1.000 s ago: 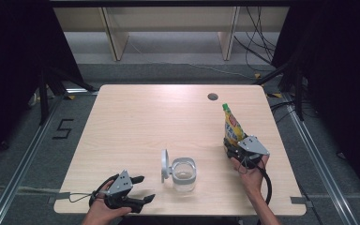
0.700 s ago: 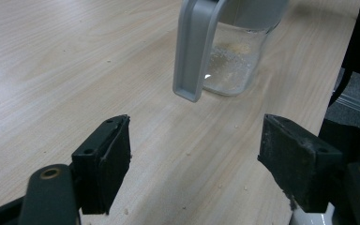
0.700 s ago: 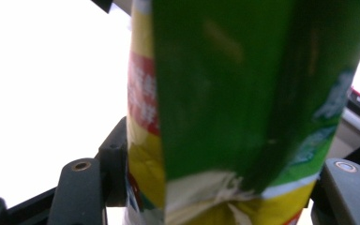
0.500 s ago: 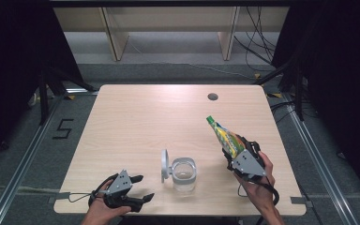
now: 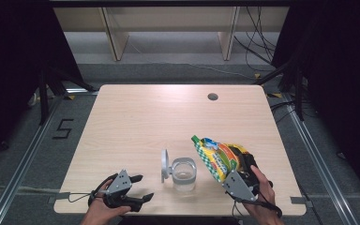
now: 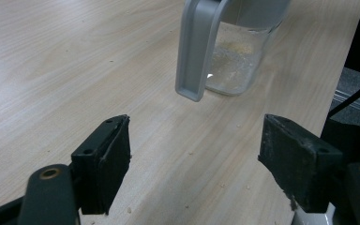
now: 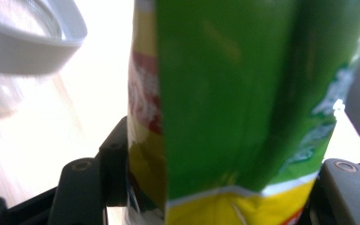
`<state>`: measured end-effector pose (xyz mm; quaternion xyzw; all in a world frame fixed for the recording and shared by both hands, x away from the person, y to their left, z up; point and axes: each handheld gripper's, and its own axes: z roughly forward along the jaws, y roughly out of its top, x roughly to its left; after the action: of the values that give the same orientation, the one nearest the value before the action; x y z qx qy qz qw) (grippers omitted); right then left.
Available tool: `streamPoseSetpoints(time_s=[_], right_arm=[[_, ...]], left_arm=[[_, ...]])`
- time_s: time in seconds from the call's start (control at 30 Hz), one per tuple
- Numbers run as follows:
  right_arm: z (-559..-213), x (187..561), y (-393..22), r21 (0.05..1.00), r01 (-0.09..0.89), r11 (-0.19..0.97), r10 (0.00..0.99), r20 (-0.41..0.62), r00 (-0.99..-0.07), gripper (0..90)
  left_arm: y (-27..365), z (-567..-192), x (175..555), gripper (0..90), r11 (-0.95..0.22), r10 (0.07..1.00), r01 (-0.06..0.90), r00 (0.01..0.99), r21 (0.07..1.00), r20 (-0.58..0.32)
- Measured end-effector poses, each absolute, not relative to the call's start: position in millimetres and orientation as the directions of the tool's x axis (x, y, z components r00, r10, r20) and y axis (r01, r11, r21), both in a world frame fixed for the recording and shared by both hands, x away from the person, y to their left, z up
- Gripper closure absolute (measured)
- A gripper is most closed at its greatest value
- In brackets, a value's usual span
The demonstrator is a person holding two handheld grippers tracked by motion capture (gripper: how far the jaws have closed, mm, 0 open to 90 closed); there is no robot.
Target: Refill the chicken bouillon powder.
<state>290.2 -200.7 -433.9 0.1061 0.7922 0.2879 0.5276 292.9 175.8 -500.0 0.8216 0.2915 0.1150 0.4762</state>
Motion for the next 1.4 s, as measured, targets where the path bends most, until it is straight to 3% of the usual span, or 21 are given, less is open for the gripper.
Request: streamPoseSetpoints(time_s=[0.13,0.47,0.83,0.9,1.03,1.1,1.13,1.33,1.4], right_arm=[[-433,286,-199,0.513,-0.148,0.845,0.419,-0.809,-0.412,37.4],[-435,269,-194,0.31,-0.186,0.932,0.25,-0.924,-0.289,37.6],[-445,254,-192,0.2,-0.169,0.965,0.147,-0.947,-0.285,37.8],[-442,255,-190,0.103,-0.199,0.975,0.05,-0.966,-0.255,37.8],[-451,254,-190,0.118,-0.163,0.98,0.071,-0.96,-0.271,37.9],[-449,256,-188,0.01,-0.199,0.98,-0.038,-0.971,-0.236,37.9],[-454,255,-189,0.061,-0.173,0.983,0.014,-0.966,-0.258,37.9],[-454,258,-186,-0.075,-0.222,0.972,-0.125,-0.967,-0.221,42.1],[-459,258,-187,-0.018,-0.202,0.979,-0.068,-0.967,-0.245,42.2]], left_arm=[[177,-500,293,24.4,-0.381,0.595,0.367,0.8,0.848,-0.079],[177,-499,293,24.5,-0.386,0.589,0.365,0.804,0.847,-0.078],[175,-500,293,24.5,-0.379,0.592,0.362,0.802,0.852,-0.078],[175,-500,293,24.5,-0.379,0.591,0.362,0.803,0.852,-0.078],[176,-500,293,24.5,-0.391,0.582,0.365,0.809,0.845,-0.08],[176,-499,294,24.5,-0.402,0.579,0.357,0.813,0.843,-0.068],[176,-500,294,24.5,-0.402,0.58,0.354,0.812,0.844,-0.065],[175,-500,293,24.5,-0.388,0.585,0.364,0.807,0.847,-0.079],[175,-501,293,24.5,-0.388,0.587,0.364,0.806,0.847,-0.078]])
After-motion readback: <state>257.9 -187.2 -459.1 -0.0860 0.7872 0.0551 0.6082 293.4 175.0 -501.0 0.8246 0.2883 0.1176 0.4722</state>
